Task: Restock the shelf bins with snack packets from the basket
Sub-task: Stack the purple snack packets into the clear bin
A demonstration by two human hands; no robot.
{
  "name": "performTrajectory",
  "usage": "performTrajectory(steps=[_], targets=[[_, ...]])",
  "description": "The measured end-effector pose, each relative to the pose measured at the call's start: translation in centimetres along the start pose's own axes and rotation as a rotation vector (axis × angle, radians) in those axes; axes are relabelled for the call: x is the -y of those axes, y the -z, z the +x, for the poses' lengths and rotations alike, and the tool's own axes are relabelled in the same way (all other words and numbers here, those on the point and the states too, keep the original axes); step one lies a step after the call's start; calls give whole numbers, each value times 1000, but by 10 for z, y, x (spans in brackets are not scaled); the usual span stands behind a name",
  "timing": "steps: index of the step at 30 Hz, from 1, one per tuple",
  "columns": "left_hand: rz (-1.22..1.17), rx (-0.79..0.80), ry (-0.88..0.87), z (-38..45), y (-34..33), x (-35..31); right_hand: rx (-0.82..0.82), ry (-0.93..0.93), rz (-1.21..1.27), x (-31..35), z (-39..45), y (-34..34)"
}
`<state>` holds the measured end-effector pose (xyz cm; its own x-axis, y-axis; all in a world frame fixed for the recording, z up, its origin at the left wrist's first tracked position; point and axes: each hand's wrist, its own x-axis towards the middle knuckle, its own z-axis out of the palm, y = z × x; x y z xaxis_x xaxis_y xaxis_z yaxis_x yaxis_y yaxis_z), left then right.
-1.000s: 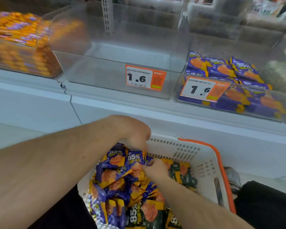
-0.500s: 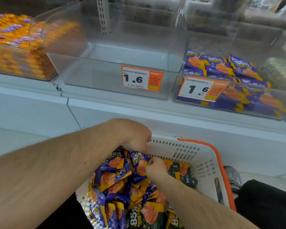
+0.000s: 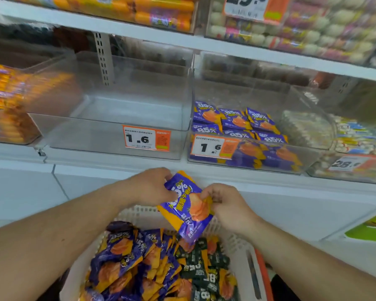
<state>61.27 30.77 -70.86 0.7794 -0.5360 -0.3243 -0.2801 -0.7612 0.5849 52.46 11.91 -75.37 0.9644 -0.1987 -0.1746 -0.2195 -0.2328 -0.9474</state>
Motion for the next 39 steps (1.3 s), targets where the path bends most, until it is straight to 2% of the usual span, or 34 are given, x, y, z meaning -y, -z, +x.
performTrajectory(steps=[2,3,8,9,10,12,13,15,19,21,25,29,32,39], targets=[[-384,-93,-71,-5,5,-17,-20,35,96,22,-8,10],[-486,-159,-119,-6,9,-26,-26,59,144,34,-12,15],[-728,-450,-334,-6,31,-66,-146,177,253,89,-16,43],[-677,-514,-416,-2,34,-68,-187,186,261,98,-11,51],[-504,-597,-506,1,36,-69,-227,191,259,106,-5,59],[40,-822,-614,18,37,-58,-291,179,234,119,11,78],[237,-888,-610,28,35,-51,-316,158,224,124,21,88],[403,-901,-537,41,29,-40,-378,129,217,130,49,108],[534,-921,-424,54,21,-34,-545,31,61,128,121,137],[567,-945,-376,56,18,-37,-572,1,-60,123,150,146],[597,-962,-302,62,10,-39,-396,-83,-366,110,179,146],[622,-983,-288,62,11,-38,-306,-146,-625,104,187,137],[636,-984,-284,64,10,-37,-331,-147,-811,101,190,137],[631,-953,-276,63,10,-38,-326,-174,-960,98,191,137]])
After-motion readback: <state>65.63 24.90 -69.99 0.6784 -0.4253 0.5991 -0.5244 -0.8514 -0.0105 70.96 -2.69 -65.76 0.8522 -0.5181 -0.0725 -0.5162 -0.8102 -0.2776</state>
